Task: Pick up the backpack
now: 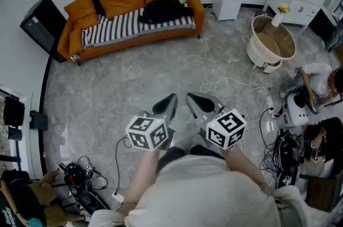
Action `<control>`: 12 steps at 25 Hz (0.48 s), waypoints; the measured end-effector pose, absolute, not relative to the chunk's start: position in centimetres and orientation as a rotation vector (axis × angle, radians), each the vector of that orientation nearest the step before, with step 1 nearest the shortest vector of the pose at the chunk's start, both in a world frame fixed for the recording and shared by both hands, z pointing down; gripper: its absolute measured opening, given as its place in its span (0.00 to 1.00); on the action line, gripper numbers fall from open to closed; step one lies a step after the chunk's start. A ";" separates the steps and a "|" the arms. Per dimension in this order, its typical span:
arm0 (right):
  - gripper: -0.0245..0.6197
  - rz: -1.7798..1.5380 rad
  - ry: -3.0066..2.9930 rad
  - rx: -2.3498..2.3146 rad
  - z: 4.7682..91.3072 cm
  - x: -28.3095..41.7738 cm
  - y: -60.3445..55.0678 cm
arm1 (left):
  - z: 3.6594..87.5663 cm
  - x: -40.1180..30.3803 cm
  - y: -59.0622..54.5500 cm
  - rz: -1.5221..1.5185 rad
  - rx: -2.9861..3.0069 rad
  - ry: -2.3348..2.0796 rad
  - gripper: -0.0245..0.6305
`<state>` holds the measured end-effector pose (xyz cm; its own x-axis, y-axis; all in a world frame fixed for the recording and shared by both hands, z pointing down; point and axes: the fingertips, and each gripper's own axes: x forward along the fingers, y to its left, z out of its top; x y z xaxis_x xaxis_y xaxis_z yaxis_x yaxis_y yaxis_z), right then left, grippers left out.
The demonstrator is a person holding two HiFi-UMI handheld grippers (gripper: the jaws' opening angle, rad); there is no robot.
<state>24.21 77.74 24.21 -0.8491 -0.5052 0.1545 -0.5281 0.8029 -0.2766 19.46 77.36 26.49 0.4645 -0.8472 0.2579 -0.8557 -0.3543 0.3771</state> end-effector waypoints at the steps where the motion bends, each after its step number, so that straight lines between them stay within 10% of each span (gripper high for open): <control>1: 0.04 0.487 -2.922 0.831 24.2 24.2 77.7 | 26.5 19.5 77.3 0.030 2.267 -1.422 0.05; 12: 0.04 0.471 -2.921 0.849 24.3 22.7 76.9 | 26.2 18.5 76.7 0.041 2.309 -1.387 0.05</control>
<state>22.74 76.87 24.28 -0.8460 -0.5134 0.1440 -0.5326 0.8012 -0.2728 18.52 76.74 26.17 0.4956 -0.8326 0.2475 -0.8456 -0.3974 0.3563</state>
